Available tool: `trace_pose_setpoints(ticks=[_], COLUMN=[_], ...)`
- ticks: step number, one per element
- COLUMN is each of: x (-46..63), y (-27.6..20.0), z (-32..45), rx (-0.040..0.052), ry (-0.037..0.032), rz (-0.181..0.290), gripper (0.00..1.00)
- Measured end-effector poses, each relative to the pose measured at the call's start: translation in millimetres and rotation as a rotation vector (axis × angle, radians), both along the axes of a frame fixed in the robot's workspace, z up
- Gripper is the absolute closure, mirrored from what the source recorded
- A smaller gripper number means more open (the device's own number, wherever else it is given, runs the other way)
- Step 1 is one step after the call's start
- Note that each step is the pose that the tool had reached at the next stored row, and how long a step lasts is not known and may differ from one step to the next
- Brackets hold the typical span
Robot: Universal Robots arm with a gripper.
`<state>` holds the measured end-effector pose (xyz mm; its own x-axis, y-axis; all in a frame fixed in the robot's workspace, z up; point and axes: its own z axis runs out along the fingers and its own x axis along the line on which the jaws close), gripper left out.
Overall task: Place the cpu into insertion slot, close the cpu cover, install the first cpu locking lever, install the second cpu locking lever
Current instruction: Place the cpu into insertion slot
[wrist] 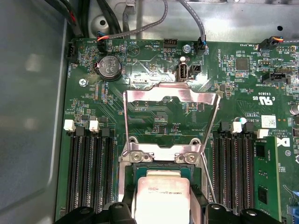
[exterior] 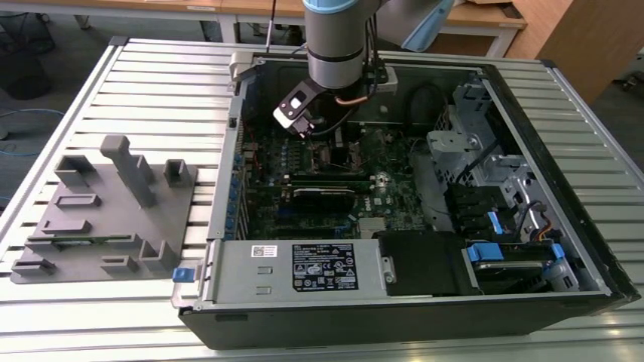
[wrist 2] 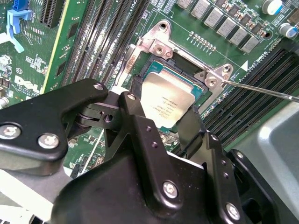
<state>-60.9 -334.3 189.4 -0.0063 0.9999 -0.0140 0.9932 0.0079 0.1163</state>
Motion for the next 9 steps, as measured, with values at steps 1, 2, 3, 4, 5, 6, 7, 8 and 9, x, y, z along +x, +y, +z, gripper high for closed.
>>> trace_pose_setpoints(ticks=[1,2,3,4,5,6,7,8,9], x=[0.0,0.0,0.0,0.0,0.0,0.0,0.0,0.0,0.0], y=[0.0,0.0,0.0,0.0,0.0,0.0,0.0,-0.1,0.0], z=[0.0,0.0,-0.1,0.0,0.0,-0.1,-0.1,-0.1,-0.1], rx=[0.0000,0.0000,0.0000,0.0000,-0.0001,-0.0001,-0.0001,-0.0001,0.0000], ry=[0.0000,0.0000,0.0000,0.0000,0.0000,0.0000,0.0000,0.0000,-0.0001], rz=[0.000,0.000,0.000,0.000,0.000,0.000,0.000,0.000,0.000], gripper=[0.46,0.46,0.46,0.46,0.46,0.46,0.46,0.46,0.46])
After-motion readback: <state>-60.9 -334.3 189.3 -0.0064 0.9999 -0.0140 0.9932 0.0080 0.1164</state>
